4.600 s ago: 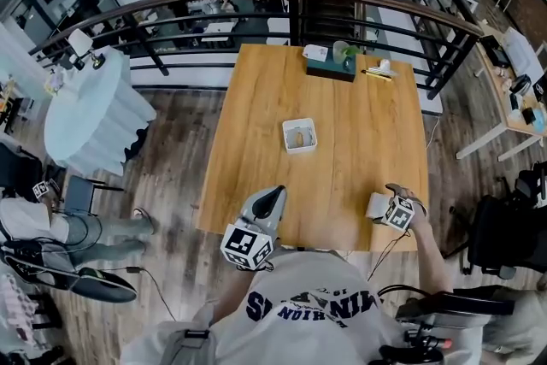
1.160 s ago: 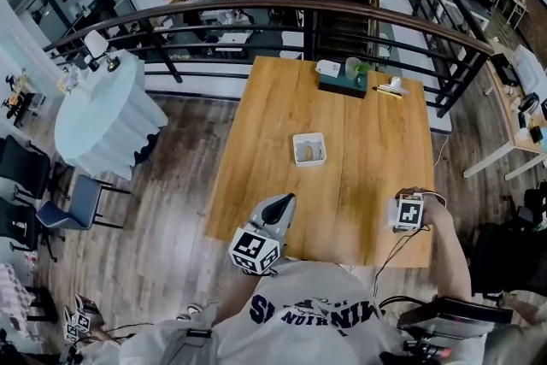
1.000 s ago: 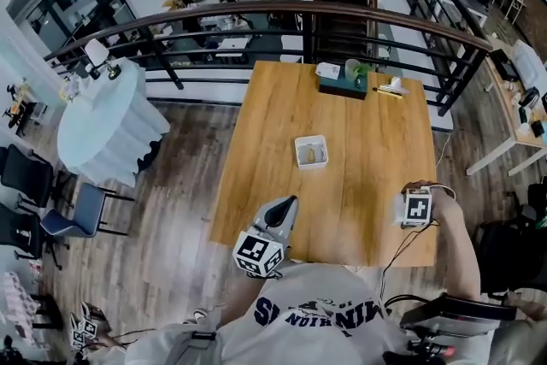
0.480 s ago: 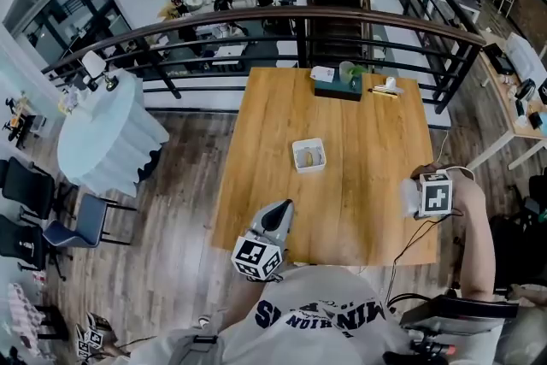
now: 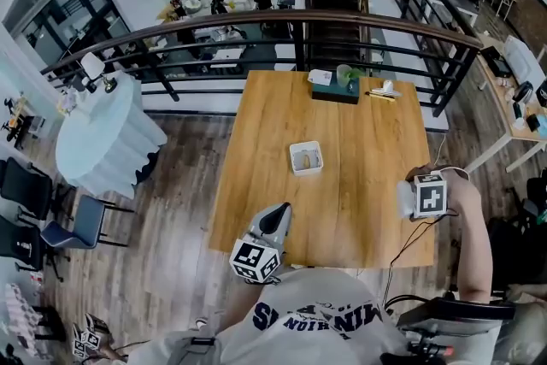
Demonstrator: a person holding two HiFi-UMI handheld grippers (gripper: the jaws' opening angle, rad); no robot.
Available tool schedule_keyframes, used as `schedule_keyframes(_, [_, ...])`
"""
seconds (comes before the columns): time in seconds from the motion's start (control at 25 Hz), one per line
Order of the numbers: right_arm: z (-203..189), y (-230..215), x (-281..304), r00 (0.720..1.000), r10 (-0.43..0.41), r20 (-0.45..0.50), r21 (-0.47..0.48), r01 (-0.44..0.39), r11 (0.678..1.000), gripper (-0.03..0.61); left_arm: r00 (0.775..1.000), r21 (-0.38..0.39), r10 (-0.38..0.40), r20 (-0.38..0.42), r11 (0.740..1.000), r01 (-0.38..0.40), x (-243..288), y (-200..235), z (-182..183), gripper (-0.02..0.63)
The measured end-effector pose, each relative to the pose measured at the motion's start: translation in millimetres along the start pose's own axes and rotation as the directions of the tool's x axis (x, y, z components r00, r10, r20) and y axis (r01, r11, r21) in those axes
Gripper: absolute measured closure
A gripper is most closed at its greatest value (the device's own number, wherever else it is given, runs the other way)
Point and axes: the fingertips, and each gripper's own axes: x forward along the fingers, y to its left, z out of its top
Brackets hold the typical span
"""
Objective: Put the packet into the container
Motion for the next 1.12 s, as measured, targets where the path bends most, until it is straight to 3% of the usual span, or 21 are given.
schedule_keyframes(0.32, [11,-17,0,1.000,-0.003,0.004,-0.032,0.003,0.999,0.129,1.000,-0.007,0.026,0.003,1.000,-0.026,-7,4,-4,0.620])
schedule_keyframes(0.88, [63,-66,-15,1.000,-0.026,0.017,-0.154,0.029,0.988,0.129,0.989,-0.032,0.144,0.005,0.989,-0.144,-38,24,-6,0.620])
schedule_keyframes(1.12, [97,-96,-19,0.995,-0.059,0.080,-0.175,0.073,0.982,0.129,0.979,-0.034,0.202,0.009,0.979,-0.202,-58,36,-6,0.620])
